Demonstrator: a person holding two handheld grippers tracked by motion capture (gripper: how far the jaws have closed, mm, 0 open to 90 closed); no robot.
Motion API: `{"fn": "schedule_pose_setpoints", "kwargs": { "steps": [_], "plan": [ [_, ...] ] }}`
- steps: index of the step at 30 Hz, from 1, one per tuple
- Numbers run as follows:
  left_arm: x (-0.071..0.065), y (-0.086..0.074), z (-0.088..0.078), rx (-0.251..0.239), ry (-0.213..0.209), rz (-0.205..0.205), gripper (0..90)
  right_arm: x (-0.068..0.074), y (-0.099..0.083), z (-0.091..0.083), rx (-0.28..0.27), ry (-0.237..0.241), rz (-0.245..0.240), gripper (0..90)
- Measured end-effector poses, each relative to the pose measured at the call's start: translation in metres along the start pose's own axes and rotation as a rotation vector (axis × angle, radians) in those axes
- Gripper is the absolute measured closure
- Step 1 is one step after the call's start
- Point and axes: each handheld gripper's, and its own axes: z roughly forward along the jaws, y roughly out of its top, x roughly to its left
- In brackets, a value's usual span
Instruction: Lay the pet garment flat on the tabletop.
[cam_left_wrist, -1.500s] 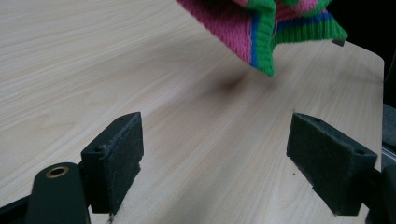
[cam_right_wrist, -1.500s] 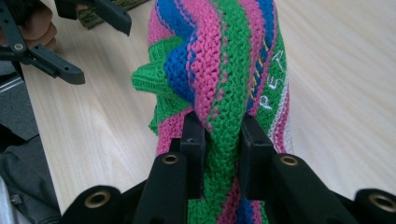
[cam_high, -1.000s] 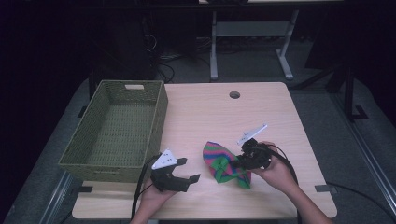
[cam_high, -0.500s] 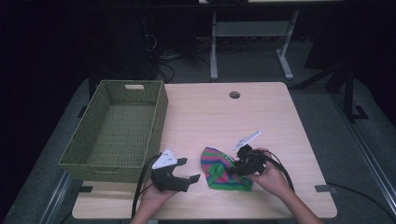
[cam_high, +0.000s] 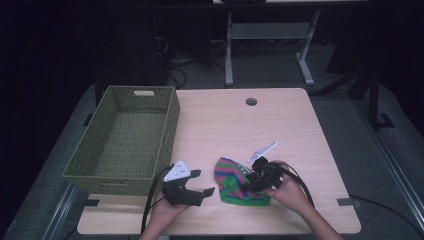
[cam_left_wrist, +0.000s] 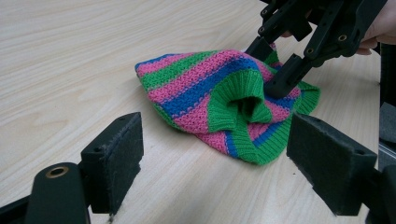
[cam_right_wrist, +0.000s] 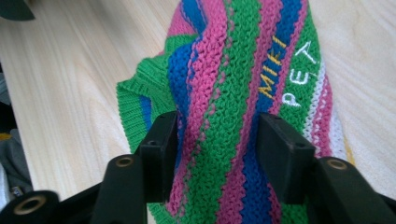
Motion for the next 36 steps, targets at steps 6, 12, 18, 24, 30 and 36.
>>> {"fn": "schedule_pose_setpoints", "kwargs": {
  "steps": [6, 12, 18, 24, 30, 36],
  "plan": [
    [0.000, 0.000, 0.000, -0.003, 0.005, 0.001, 18.4, 0.000, -0.001, -0.009, -0.022, -0.001, -0.018, 40.5],
    [0.000, 0.000, 0.001, 0.000, 0.004, -0.002, 18.4, 0.000, -0.002, -0.022, -0.049, 0.012, -0.025, 38.5],
    [0.000, 0.000, 0.001, 0.001, 0.003, 0.004, 18.4, 0.007, 0.001, -0.040, -0.095, 0.015, -0.053, 41.5],
    [-0.001, 0.000, 0.002, 0.008, 0.001, 0.004, 18.4, 0.020, 0.001, -0.045, -0.096, 0.051, -0.109, 53.7],
    [-0.001, 0.000, 0.002, 0.004, -0.001, 0.003, 18.4, 0.031, 0.003, -0.028, -0.025, 0.071, -0.171, 62.3],
    [-0.001, 0.000, 0.003, 0.008, -0.003, 0.004, 18.4, 0.027, 0.002, -0.005, 0.035, 0.056, -0.201, 63.8]
  ]
}}
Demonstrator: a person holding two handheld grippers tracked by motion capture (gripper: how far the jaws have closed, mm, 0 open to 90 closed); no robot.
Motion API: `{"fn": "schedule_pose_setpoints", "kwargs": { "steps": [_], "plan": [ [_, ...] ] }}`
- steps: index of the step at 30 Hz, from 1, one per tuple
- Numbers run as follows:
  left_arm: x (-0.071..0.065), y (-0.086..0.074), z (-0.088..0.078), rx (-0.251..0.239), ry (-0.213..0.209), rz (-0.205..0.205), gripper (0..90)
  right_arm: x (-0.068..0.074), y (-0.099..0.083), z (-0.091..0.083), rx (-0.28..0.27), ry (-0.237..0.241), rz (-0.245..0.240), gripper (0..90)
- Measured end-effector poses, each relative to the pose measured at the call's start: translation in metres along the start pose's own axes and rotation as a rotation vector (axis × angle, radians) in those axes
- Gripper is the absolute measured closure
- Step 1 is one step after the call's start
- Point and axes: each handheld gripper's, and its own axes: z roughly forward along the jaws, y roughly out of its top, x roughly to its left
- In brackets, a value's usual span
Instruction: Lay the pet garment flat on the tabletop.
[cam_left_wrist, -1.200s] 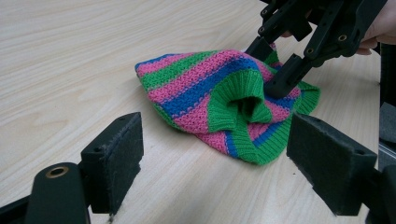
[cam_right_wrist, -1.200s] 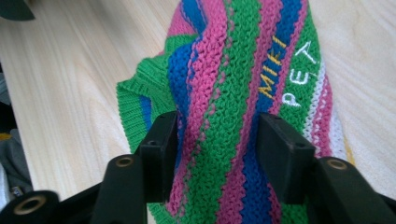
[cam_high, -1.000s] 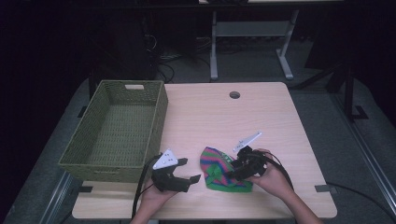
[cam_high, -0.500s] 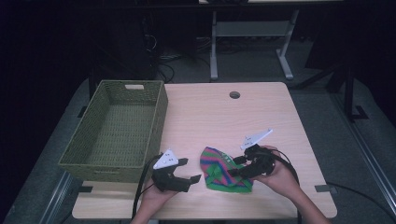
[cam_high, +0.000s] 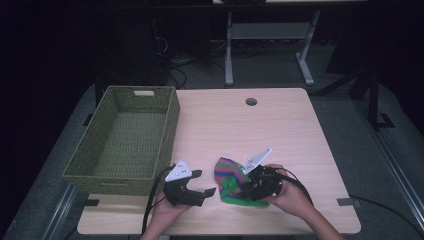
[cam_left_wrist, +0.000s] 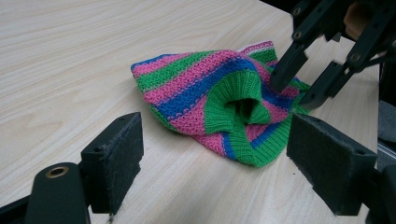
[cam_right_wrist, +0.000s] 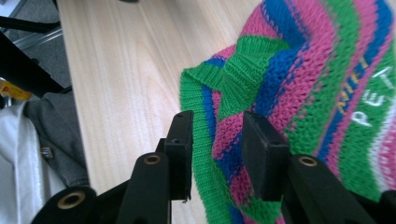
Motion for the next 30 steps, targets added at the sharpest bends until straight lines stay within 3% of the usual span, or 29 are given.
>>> {"fn": "schedule_pose_setpoints", "kwargs": {
  "steps": [7, 15, 21, 30],
  "plan": [
    [0.000, 0.000, 0.000, 0.000, -0.001, -0.001, 18.4, -0.001, -0.004, 0.016, 0.058, -0.061, 0.007, 65.3],
    [-0.003, 0.000, 0.002, 0.009, -0.006, 0.008, 18.4, -0.002, -0.012, 0.017, 0.010, -0.086, 0.015, 72.2],
    [-0.004, 0.000, 0.004, 0.006, -0.008, 0.003, 18.4, 0.000, -0.012, 0.018, 0.015, -0.108, 0.002, 76.9],
    [-0.003, 0.000, 0.004, 0.008, -0.009, -0.003, 18.4, -0.001, -0.012, 0.016, 0.004, -0.096, 0.046, 83.8]
  ]
}}
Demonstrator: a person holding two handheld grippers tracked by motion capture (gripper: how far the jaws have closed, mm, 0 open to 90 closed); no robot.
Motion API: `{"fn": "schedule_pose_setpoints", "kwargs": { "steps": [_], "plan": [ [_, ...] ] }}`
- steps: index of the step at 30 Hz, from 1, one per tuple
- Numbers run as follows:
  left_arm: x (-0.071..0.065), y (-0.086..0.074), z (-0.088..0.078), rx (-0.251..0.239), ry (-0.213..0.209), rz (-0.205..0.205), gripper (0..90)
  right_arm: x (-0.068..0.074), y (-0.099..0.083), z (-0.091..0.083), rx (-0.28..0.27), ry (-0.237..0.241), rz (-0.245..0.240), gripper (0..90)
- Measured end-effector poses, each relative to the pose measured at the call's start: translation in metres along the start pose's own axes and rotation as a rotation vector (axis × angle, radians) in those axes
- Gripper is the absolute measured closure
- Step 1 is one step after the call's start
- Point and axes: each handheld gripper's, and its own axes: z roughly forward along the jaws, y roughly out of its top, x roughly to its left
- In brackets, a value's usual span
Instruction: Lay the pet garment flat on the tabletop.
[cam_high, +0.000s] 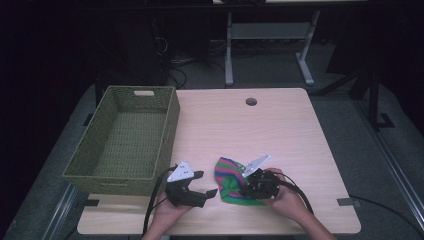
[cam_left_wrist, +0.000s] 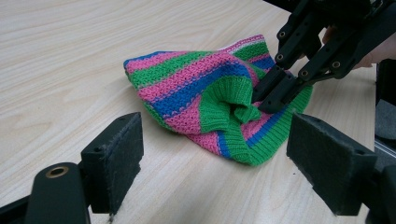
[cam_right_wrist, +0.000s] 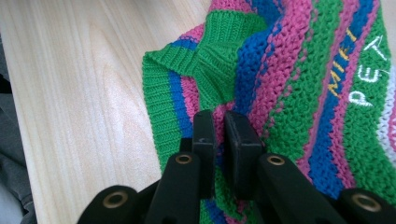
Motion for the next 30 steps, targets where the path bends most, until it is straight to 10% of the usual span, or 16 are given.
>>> {"fn": "schedule_pose_setpoints", "kwargs": {
  "steps": [30],
  "plan": [
    [0.000, 0.004, 0.005, -0.003, -0.053, 0.001, 29.1, -0.010, 0.003, -0.059, -0.169, 0.058, 0.066, 85.5]
  ]
}}
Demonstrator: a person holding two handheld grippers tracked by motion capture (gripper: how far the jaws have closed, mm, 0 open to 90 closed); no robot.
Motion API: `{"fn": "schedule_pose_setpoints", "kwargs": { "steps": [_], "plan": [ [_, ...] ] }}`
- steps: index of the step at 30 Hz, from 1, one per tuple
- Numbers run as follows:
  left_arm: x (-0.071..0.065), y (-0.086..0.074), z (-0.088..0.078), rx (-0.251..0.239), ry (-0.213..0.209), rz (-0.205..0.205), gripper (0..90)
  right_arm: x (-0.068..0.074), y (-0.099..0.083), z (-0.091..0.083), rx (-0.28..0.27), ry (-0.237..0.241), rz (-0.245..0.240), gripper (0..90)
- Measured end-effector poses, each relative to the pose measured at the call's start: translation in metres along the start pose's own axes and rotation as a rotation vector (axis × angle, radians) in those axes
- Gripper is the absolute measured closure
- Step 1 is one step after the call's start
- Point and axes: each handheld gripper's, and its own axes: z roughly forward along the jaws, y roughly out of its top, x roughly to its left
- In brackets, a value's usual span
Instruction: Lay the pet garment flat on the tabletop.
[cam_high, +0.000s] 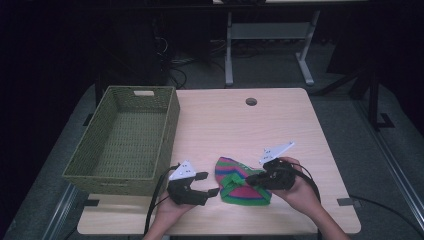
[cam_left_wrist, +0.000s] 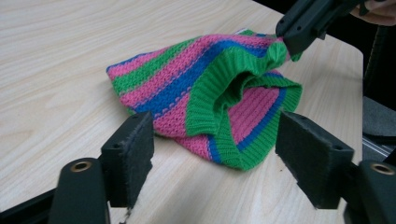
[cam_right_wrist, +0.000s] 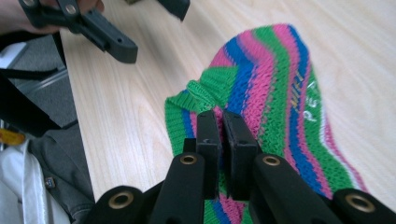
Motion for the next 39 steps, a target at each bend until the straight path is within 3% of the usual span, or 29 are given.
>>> {"fn": "schedule_pose_setpoints", "kwargs": {
  "steps": [12, 22, 39],
  "plan": [
    [-0.001, 0.003, 0.002, 0.010, -0.016, 0.021, 31.8, -0.008, 0.011, -0.024, -0.067, 0.001, -0.011, 85.6],
    [-0.001, 0.007, 0.003, -0.005, -0.035, 0.017, 31.6, -0.013, 0.022, -0.042, -0.120, 0.015, -0.018, 85.6],
    [0.002, 0.011, 0.009, 0.015, -0.041, 0.032, 32.3, -0.010, 0.034, -0.058, -0.135, 0.036, -0.046, 85.6]
  ]
}}
